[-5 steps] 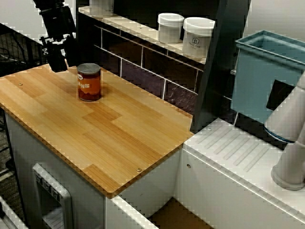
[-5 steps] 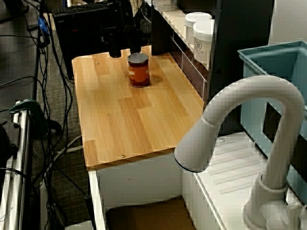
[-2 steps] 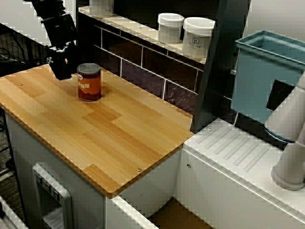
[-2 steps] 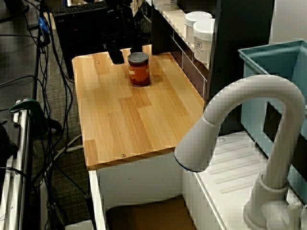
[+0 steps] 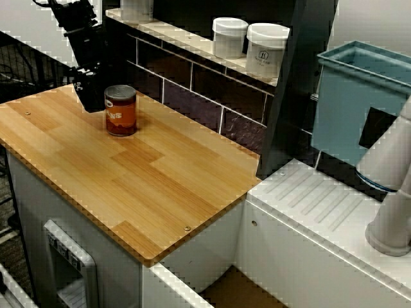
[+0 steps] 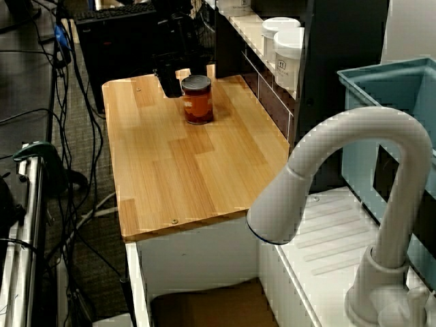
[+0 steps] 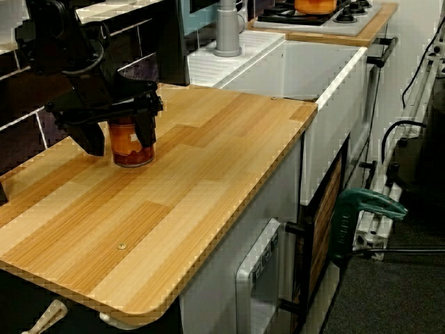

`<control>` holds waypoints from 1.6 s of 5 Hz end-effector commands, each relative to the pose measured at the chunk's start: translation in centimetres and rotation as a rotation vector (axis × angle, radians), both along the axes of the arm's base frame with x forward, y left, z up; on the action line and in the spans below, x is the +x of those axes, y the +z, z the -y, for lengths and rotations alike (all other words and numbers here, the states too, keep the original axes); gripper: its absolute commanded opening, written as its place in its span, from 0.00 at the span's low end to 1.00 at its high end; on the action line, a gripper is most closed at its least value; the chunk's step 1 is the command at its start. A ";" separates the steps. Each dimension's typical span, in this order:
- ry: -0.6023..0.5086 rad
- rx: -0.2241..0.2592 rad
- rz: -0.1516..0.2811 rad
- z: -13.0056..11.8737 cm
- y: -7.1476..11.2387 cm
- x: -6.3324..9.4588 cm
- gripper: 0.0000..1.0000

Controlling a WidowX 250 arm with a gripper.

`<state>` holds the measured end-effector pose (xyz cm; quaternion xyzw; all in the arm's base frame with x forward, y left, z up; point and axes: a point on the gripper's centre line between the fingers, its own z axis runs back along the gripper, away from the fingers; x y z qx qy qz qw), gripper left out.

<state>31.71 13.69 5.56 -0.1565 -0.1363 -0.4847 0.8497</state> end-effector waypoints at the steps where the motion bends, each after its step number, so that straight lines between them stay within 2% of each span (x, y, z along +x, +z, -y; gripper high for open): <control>1: -0.012 0.038 0.069 0.6 2.9 -0.2 1.00; 8: -0.100 0.036 0.093 8.7 2.2 -4.7 1.00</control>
